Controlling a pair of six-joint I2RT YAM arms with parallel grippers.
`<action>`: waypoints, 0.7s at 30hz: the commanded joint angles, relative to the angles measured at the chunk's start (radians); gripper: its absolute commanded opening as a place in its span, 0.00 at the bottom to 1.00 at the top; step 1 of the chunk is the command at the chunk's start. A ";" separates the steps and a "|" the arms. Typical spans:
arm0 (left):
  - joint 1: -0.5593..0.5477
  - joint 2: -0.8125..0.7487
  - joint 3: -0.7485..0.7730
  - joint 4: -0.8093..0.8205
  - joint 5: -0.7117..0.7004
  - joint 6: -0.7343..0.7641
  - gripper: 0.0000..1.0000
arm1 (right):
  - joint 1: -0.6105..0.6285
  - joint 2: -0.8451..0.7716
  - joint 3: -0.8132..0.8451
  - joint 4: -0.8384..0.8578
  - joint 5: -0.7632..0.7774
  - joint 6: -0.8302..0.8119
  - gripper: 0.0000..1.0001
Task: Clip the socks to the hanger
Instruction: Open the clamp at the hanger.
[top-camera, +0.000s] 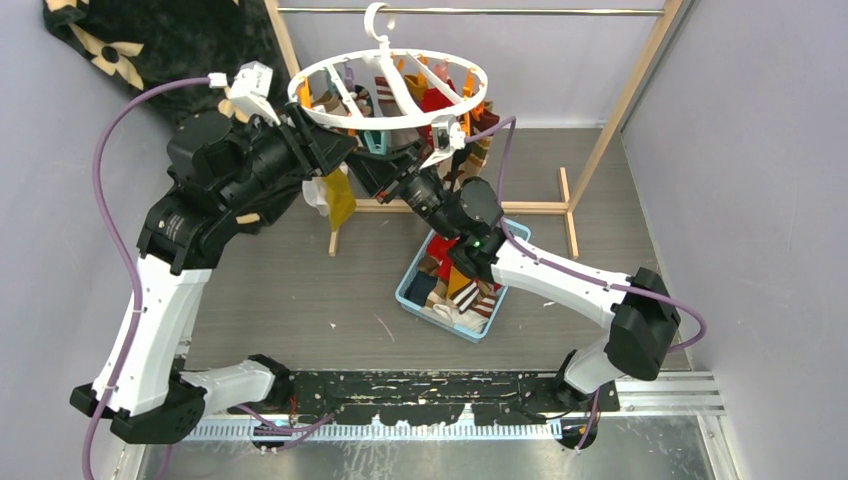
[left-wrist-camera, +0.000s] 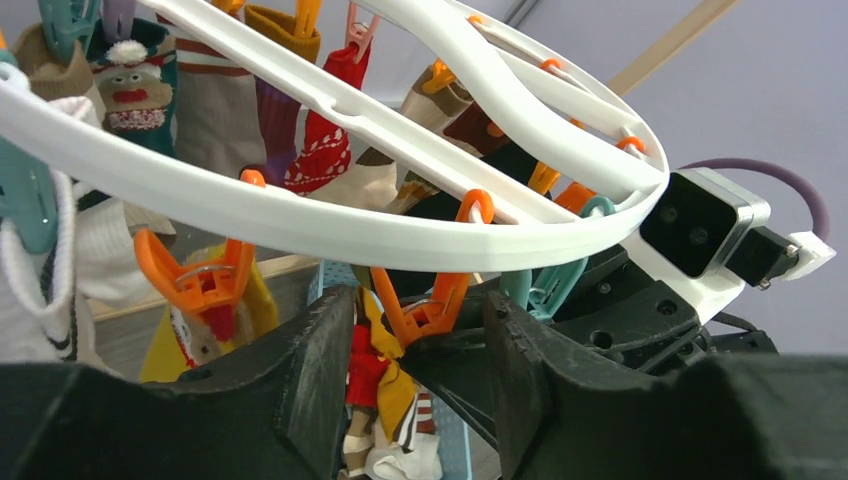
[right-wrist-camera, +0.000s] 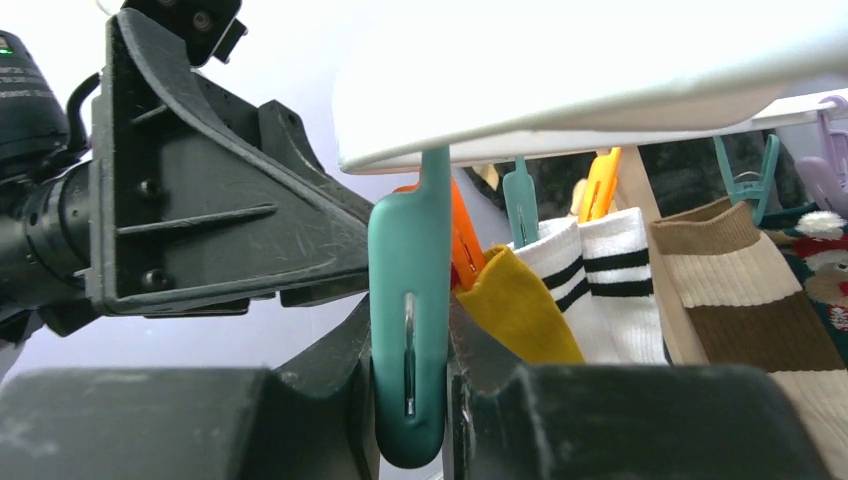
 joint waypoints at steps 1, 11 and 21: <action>0.003 -0.050 -0.002 0.037 -0.050 -0.009 0.54 | 0.027 -0.005 0.060 -0.024 0.081 -0.087 0.12; 0.003 -0.042 0.002 0.061 -0.071 -0.014 0.55 | 0.084 0.021 0.094 -0.054 0.213 -0.188 0.09; 0.003 -0.014 0.016 0.088 -0.068 -0.005 0.53 | 0.098 0.040 0.114 -0.077 0.240 -0.194 0.09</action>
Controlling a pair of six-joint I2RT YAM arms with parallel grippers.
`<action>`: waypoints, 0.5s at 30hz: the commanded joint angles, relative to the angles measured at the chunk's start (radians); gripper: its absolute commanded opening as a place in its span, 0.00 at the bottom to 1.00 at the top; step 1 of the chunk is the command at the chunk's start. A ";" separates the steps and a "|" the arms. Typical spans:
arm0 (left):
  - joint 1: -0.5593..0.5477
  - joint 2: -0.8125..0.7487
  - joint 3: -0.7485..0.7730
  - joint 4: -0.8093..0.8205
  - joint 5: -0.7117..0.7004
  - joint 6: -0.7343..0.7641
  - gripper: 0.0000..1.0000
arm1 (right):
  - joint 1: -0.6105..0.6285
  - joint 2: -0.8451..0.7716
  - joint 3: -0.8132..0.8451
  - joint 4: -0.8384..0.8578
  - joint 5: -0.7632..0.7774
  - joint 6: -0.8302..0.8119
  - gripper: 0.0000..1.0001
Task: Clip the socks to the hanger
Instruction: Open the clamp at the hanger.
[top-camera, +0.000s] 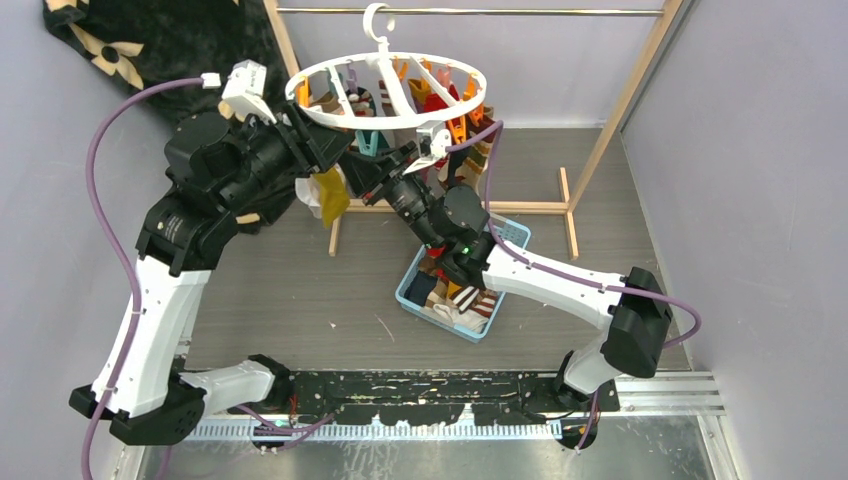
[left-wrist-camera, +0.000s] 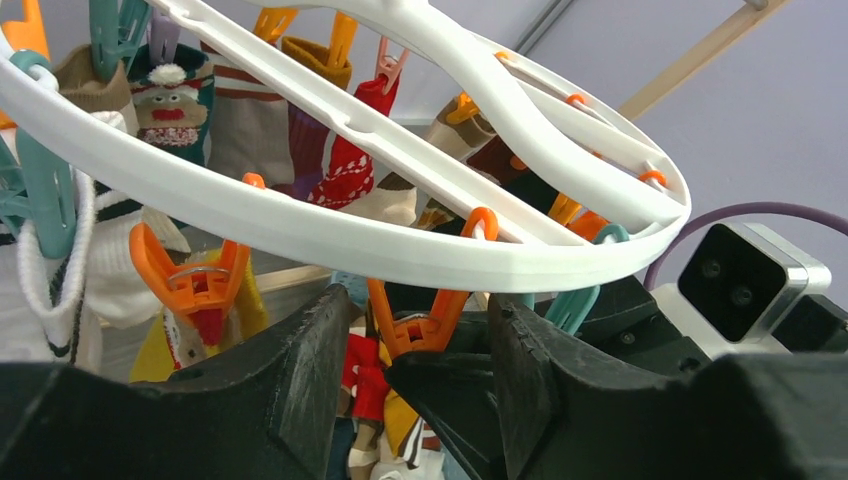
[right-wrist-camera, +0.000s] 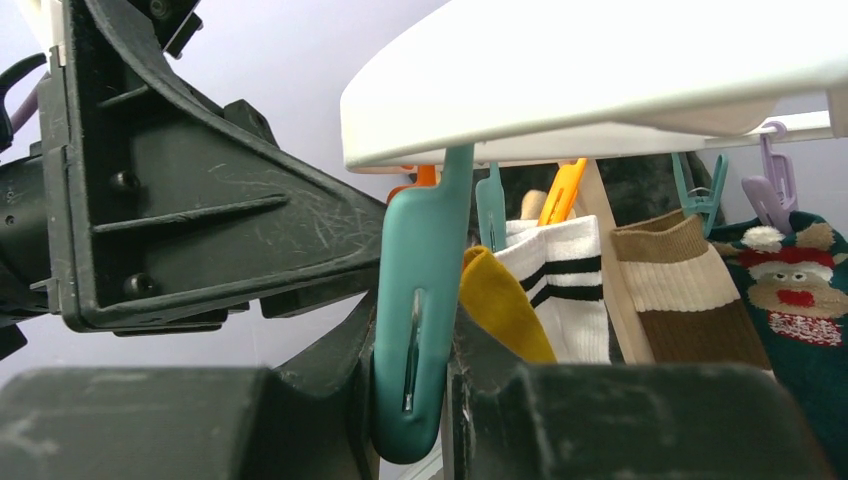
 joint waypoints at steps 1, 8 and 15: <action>0.004 0.005 0.025 0.080 -0.011 0.008 0.53 | 0.008 0.014 0.049 -0.016 0.036 -0.030 0.09; 0.003 0.005 0.033 0.102 -0.025 0.012 0.50 | 0.009 0.016 0.049 -0.024 0.046 -0.030 0.09; 0.004 -0.009 0.016 0.127 -0.024 0.000 0.53 | 0.009 0.019 0.052 -0.032 0.049 -0.029 0.09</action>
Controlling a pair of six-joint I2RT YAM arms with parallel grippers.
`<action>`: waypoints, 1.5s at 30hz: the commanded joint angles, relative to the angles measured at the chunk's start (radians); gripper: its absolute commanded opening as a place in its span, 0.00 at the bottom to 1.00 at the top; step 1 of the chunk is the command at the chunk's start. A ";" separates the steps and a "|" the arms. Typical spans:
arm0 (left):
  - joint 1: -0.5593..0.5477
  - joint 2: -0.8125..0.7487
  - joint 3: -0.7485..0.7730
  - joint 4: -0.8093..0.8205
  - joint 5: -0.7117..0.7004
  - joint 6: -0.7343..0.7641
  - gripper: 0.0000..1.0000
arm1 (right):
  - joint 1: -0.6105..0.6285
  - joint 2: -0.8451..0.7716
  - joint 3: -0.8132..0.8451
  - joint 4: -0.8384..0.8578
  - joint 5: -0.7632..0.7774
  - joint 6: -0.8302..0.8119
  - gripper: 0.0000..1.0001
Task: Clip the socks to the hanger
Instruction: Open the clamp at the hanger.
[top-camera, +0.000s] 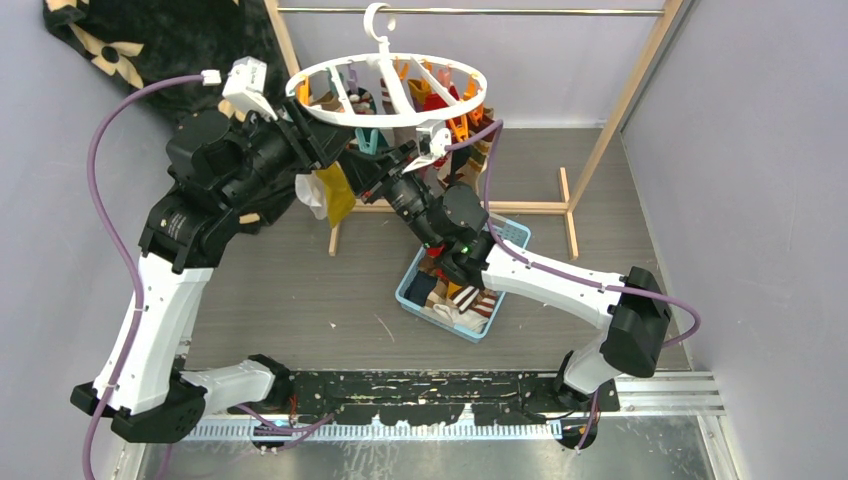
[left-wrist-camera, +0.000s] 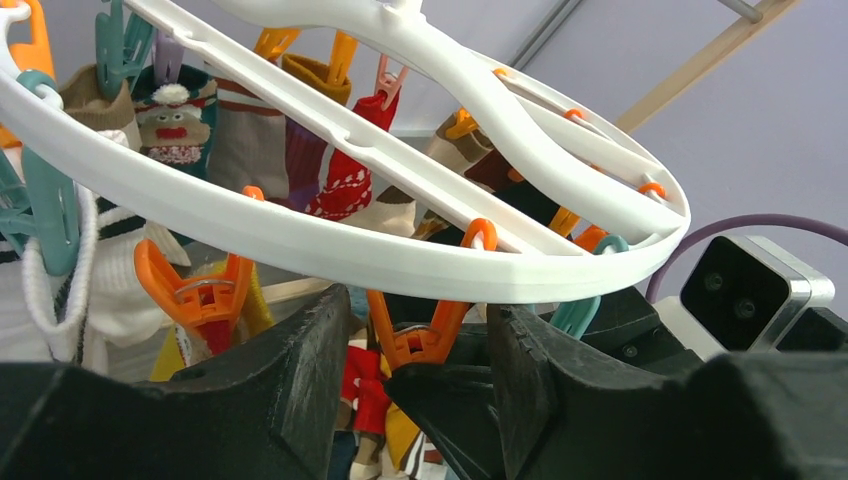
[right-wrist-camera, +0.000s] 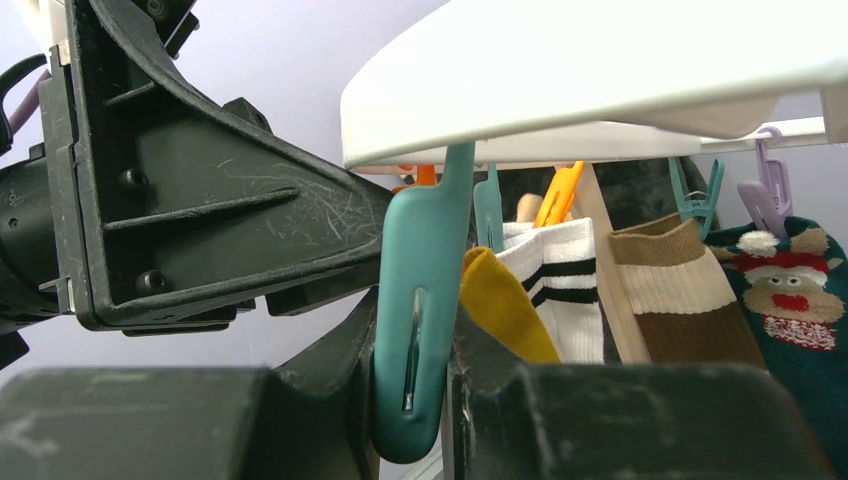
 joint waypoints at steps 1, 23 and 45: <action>0.004 -0.025 0.016 0.099 -0.015 -0.003 0.53 | 0.005 0.013 0.041 -0.027 0.027 -0.022 0.09; 0.003 -0.037 -0.024 0.107 -0.063 -0.003 0.39 | 0.005 0.027 0.075 -0.087 0.020 -0.021 0.16; 0.003 -0.026 -0.019 0.080 -0.087 0.028 0.09 | 0.006 -0.170 -0.102 -0.219 0.112 -0.020 0.75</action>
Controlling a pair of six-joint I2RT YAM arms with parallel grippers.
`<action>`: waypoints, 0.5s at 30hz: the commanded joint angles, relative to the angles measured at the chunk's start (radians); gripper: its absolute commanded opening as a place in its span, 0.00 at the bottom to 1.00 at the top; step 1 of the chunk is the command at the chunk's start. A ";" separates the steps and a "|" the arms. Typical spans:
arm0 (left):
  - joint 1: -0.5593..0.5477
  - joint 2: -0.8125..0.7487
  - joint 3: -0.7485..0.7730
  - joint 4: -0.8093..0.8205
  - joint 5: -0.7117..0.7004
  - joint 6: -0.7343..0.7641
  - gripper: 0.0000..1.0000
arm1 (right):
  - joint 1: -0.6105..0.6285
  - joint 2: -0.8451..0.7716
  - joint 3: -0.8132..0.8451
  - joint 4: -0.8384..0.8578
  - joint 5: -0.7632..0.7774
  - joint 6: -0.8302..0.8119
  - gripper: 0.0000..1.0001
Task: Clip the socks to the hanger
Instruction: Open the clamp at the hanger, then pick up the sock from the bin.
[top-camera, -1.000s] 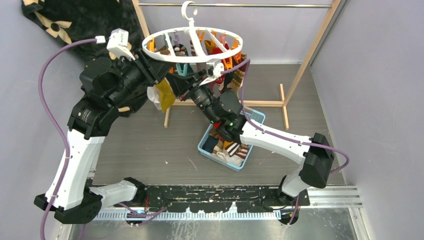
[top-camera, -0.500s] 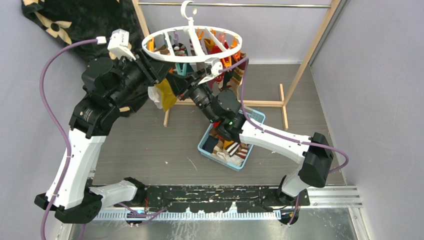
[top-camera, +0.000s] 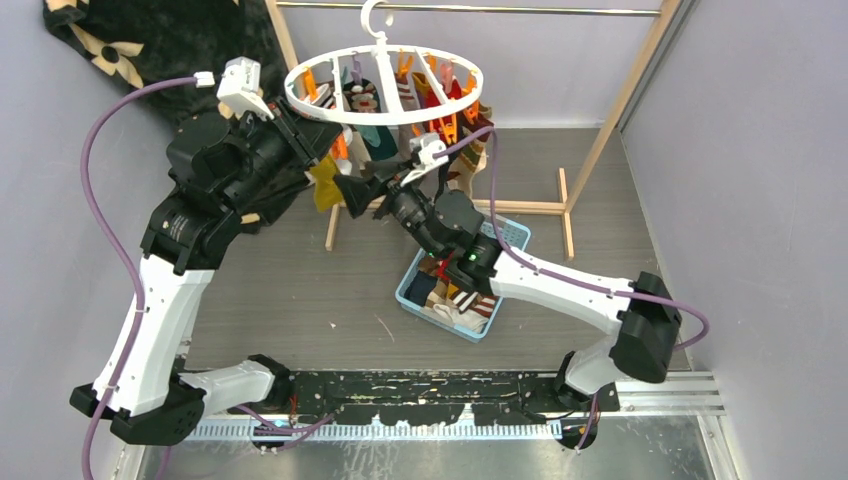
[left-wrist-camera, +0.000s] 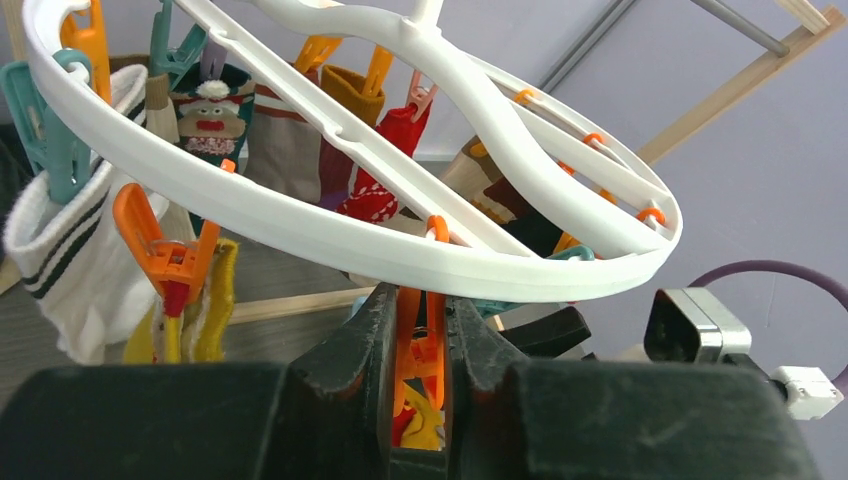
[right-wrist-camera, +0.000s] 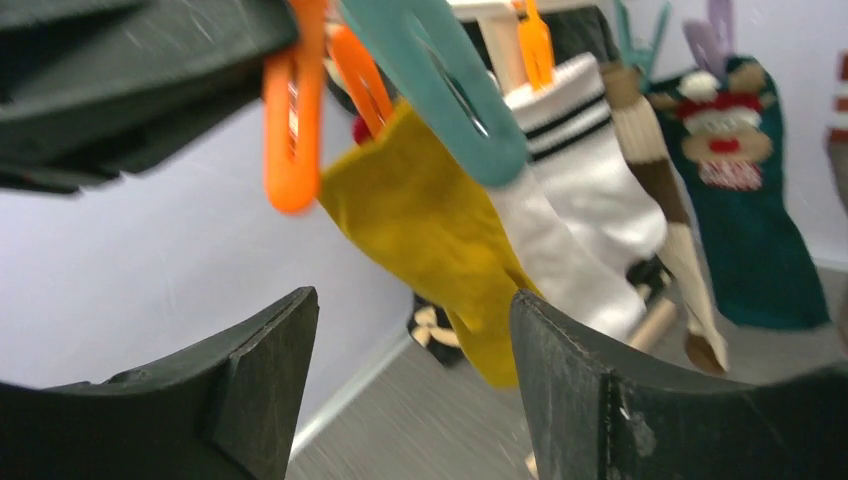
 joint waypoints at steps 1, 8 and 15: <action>0.003 -0.016 0.007 0.037 -0.018 0.024 0.09 | 0.004 -0.174 -0.071 -0.102 0.066 0.000 0.75; 0.003 -0.023 0.001 0.031 -0.052 0.039 0.10 | 0.003 -0.375 -0.199 -0.491 0.162 0.084 0.73; 0.003 -0.028 0.000 0.008 -0.042 0.037 0.10 | 0.003 -0.478 -0.307 -0.925 0.292 0.194 0.65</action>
